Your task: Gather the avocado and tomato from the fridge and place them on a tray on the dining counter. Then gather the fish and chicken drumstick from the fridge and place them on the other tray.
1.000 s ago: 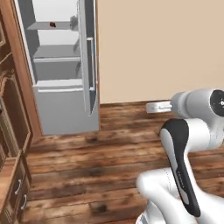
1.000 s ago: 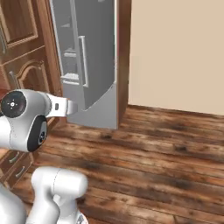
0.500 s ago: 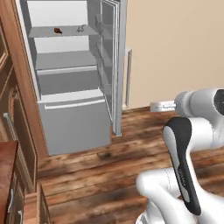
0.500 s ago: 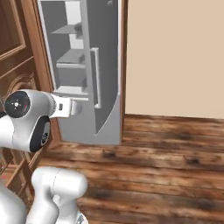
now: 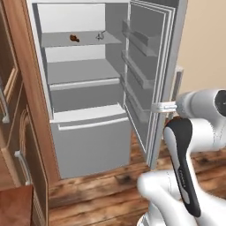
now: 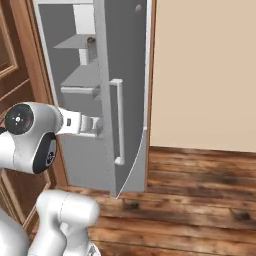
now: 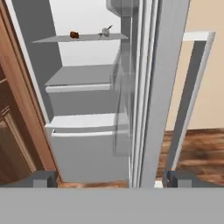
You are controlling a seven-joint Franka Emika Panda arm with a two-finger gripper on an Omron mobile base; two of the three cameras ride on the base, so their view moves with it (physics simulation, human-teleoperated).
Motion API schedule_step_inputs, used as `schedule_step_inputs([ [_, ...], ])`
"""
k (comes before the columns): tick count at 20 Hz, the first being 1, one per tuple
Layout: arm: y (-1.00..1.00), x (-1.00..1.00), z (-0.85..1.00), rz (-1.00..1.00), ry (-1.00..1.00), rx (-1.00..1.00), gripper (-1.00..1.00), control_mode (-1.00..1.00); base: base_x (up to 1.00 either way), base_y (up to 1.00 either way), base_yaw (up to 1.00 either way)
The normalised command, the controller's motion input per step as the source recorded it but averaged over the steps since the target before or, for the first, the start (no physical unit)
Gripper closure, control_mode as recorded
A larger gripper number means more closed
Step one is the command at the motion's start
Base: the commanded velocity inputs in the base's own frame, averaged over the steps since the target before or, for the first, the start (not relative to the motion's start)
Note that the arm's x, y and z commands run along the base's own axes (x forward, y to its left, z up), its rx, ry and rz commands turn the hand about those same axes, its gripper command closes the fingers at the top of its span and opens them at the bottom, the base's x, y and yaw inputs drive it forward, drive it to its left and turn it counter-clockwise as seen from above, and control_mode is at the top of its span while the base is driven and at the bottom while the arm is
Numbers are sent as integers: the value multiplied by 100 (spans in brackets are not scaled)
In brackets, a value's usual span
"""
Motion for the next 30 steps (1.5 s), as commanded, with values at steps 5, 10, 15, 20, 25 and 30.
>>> schedule_step_inputs([
  [5, 0, 0, 0, 0, 0, 0, -100, 100, 94, 30, 0],
  [10, 0, 0, 0, 0, 0, 0, -100, 100, 10, 69, -1],
  [15, 0, 0, 0, 0, 0, 0, -100, 100, 78, 12, 3],
  [20, 0, 0, 0, 0, 0, 0, -100, 100, 100, 24, 8],
  [25, 0, 0, 0, 0, 0, 0, -100, 100, 100, 64, 2],
  [30, 0, 0, 0, 0, 0, 0, -100, 100, 100, 3, 6],
])
